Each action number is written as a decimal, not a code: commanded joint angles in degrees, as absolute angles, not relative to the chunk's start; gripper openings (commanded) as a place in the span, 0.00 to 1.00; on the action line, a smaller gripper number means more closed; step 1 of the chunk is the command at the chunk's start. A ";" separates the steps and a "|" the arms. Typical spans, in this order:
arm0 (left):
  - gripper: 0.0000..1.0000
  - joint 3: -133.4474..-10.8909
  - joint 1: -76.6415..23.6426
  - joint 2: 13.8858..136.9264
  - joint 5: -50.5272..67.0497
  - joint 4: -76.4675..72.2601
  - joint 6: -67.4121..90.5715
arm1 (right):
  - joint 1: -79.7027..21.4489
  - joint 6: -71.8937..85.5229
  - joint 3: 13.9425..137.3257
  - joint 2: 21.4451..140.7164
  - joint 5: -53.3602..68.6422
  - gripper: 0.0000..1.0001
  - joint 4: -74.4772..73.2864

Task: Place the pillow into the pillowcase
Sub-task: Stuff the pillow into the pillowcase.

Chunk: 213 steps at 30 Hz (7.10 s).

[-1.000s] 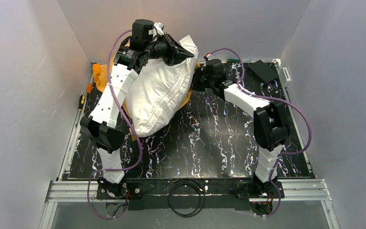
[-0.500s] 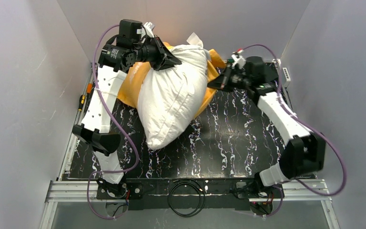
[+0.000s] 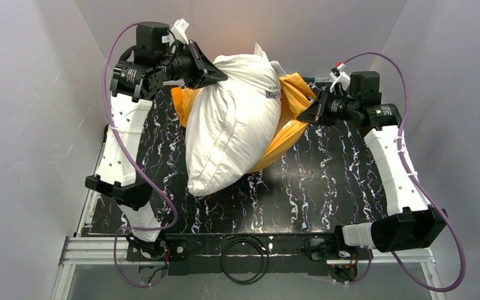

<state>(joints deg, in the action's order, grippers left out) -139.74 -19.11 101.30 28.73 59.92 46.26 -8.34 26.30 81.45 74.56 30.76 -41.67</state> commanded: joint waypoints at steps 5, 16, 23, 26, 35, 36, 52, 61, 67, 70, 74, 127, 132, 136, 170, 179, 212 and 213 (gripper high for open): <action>0.00 -142.53 -12.57 94.59 25.50 38.05 49.23 | -3.35 16.69 88.57 74.84 18.48 0.01 -54.05; 0.00 -137.68 -13.54 93.59 31.55 31.18 51.80 | -3.30 11.72 92.58 75.93 -1.64 0.01 -63.75; 0.00 -138.10 -18.71 96.76 35.30 26.18 50.69 | -3.30 11.64 97.25 74.56 13.69 0.14 -60.86; 0.00 -138.45 -20.75 97.92 35.01 26.00 50.04 | -3.32 12.80 99.12 74.52 14.19 0.41 -62.47; 0.00 -137.23 -23.58 99.03 35.68 24.53 50.83 | -3.70 16.70 104.61 75.83 27.24 0.64 -63.18; 0.00 -137.08 -23.74 99.09 35.67 24.34 51.04 | -3.97 17.49 104.78 75.77 27.83 0.65 -62.96; 0.00 -137.15 -25.06 100.20 25.98 32.83 44.24 | -4.48 23.96 99.59 72.66 31.41 0.93 -69.35; 0.00 -134.34 -26.79 101.44 28.91 35.67 41.61 | -4.46 44.66 83.24 66.41 48.91 0.96 -38.04; 0.00 -133.37 -29.17 102.10 29.82 36.14 40.73 | -4.48 50.36 82.66 66.73 48.32 0.96 -31.45; 0.00 -133.54 -29.39 102.09 29.16 36.79 40.75 | -4.48 48.37 85.33 67.51 46.60 0.96 -35.57; 0.00 -134.68 -29.42 102.08 27.80 37.23 40.66 | -4.64 43.72 88.70 68.63 45.74 0.90 -44.52; 0.00 -136.88 -29.36 101.37 23.78 37.88 47.86 | -25.84 46.33 76.49 83.22 6.19 0.40 -16.19; 0.00 -136.41 -29.36 101.58 23.65 38.18 47.59 | -25.84 45.96 75.12 80.18 7.52 0.71 -15.91; 0.00 -136.50 -29.38 101.84 23.81 38.17 47.59 | -25.84 47.77 71.61 77.83 7.79 0.79 -13.26; 0.00 -141.73 -16.30 98.40 13.75 61.46 33.07 | -12.23 31.76 87.20 72.12 16.11 0.01 -52.51; 0.00 -136.15 -16.91 98.68 26.02 48.75 39.21 | -12.04 23.84 79.61 69.86 5.26 0.01 -69.12; 0.30 -122.39 -71.80 100.40 24.32 53.31 17.17 | -11.42 43.27 79.20 80.30 36.35 0.01 -51.05; 0.30 -121.19 -72.61 101.41 22.66 52.81 16.47 | -11.43 44.00 79.43 80.21 36.91 0.01 -50.51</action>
<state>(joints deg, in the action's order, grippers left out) -123.94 -70.39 99.96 30.35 51.90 22.63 -11.31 37.69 74.61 81.21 28.40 -57.63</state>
